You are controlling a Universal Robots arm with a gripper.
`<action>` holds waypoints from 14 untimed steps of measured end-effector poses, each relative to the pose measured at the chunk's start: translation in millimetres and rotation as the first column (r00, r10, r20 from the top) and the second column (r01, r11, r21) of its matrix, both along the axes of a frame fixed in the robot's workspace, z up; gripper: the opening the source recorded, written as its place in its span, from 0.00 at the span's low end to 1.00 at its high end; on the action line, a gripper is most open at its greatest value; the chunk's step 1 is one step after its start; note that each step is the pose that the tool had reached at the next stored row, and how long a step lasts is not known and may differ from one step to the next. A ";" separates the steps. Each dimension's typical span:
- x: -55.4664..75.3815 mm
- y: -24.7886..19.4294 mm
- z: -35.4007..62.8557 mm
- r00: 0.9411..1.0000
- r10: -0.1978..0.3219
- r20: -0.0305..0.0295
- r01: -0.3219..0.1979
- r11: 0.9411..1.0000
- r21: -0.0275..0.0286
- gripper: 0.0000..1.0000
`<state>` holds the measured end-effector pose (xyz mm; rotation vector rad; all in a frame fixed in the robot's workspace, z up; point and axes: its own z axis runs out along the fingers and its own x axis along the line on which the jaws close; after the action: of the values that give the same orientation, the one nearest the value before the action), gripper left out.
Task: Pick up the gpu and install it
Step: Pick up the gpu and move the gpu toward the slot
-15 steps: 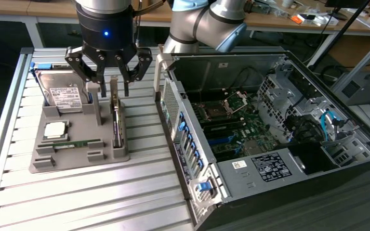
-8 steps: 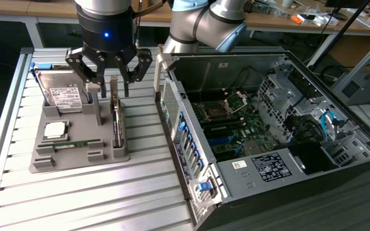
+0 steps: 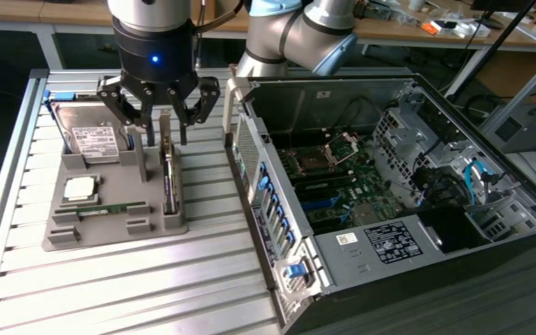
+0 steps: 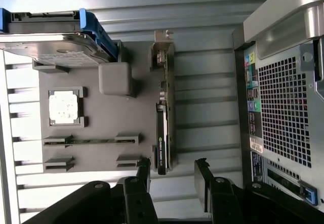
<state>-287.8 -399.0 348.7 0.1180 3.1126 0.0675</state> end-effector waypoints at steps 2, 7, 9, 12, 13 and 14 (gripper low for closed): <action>0.0 0.0 -4.6 1.000 0.000 0.000 0.000 1.000 0.000 0.48; 0.0 0.0 -9.1 1.000 0.000 0.000 0.000 1.000 0.000 0.48; 0.0 0.0 -9.8 1.000 0.000 0.000 0.000 1.000 0.000 0.48; 0.0 0.0 -10.8 1.000 0.000 0.000 0.000 1.000 0.000 0.48; 0.0 0.0 -11.2 1.000 0.000 0.000 0.000 1.000 0.000 0.48; 0.0 0.0 -11.5 1.000 0.000 0.000 0.000 1.000 0.000 0.48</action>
<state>-287.8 -398.9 337.2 0.1180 3.1125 0.0676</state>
